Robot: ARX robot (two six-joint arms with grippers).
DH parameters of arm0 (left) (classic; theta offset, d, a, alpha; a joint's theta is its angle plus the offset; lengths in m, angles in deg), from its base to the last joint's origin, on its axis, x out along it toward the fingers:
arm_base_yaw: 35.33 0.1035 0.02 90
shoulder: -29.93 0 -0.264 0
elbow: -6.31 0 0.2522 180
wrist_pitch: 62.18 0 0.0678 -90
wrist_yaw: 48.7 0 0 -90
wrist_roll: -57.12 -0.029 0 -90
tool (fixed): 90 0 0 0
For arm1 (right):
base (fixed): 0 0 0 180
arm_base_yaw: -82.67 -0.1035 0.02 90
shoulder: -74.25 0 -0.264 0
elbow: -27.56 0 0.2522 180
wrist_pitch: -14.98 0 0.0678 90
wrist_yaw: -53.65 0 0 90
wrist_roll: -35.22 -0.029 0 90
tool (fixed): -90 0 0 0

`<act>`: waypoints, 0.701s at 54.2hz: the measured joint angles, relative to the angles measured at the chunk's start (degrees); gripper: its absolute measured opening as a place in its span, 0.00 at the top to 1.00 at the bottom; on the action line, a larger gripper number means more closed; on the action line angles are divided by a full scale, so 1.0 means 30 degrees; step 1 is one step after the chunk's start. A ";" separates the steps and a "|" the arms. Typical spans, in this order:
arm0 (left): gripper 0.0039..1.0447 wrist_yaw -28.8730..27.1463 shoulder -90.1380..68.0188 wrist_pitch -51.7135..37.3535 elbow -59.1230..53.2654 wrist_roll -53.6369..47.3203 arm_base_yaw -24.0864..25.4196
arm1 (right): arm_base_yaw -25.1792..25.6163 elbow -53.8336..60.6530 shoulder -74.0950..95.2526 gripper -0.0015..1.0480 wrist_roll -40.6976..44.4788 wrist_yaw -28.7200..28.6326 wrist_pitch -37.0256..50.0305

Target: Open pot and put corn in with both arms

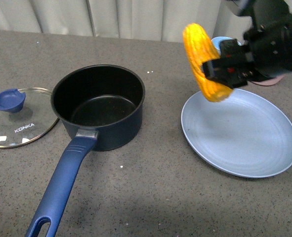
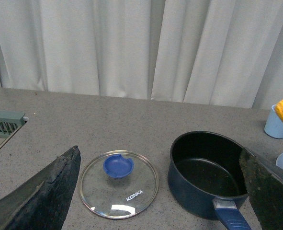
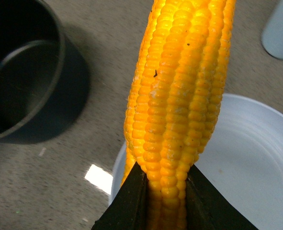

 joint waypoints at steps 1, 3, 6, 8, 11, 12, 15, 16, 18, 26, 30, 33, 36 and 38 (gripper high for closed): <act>0.06 0.0000 0.0000 0.0000 0.0000 0.0000 0.0000 | -0.0255 -0.0350 0.0124 0.87 -0.0095 -0.0044 -0.0138; 0.06 0.0000 0.0007 0.0000 0.0000 0.0000 0.0000 | -0.0648 -0.0845 0.0372 0.87 -0.0240 -0.0051 -0.0270; 0.06 0.0000 0.0000 0.0000 0.0000 0.0000 0.0000 | -0.1596 -0.1851 0.0962 0.87 -0.0750 -0.0197 -0.0576; 0.06 0.0000 0.0000 0.0000 0.0000 0.0000 0.0000 | -0.2288 -0.2463 0.1421 0.88 -0.1115 -0.0168 -0.0597; 0.06 0.0000 0.0007 0.0000 0.0000 0.0000 0.0000 | -0.3045 -0.3147 0.1982 0.88 -0.1545 -0.0117 -0.0685; 0.06 0.0000 0.0000 0.0000 0.0000 0.0000 0.0000 | -0.3402 -0.3490 0.2251 0.88 -0.1843 -0.0109 -0.0743; 0.06 0.0000 0.0000 0.0000 0.0000 0.0000 0.0000 | -0.4175 -0.4299 0.2827 0.88 -0.2375 0.0080 -0.0860; 0.06 0.0000 0.0007 0.0000 0.0000 0.0000 0.0000 | -0.4379 -0.4503 0.2958 0.88 -0.2492 0.0117 -0.0911; 0.06 0.0000 0.0000 0.0000 0.0000 0.0000 0.0000 | -0.4772 -0.4889 0.3249 0.88 -0.2790 0.0197 -0.1013; 0.06 0.0000 0.0007 0.0000 0.0000 0.0000 0.0000 | -0.5952 -0.6084 0.4393 0.88 -0.3985 0.0750 -0.1122; 0.06 0.0000 0.0000 0.0000 0.0000 0.0000 0.0000 | -0.6135 -0.6273 0.4728 0.88 -0.4452 0.0918 -0.1129; 0.06 0.0000 0.0000 0.0000 0.0000 0.0000 0.0000 | -0.6207 -0.6411 0.4940 0.88 -0.4663 0.1115 -0.1166; 0.06 0.0000 0.0000 0.0000 0.0000 0.0000 0.0000 | -0.6280 -0.6492 0.5180 0.88 -0.4918 0.1275 -0.1166; 0.06 0.0000 0.0000 0.0000 0.0000 0.0000 0.0000 | -0.6295 -0.6550 0.5391 0.88 -0.5093 0.1421 -0.1188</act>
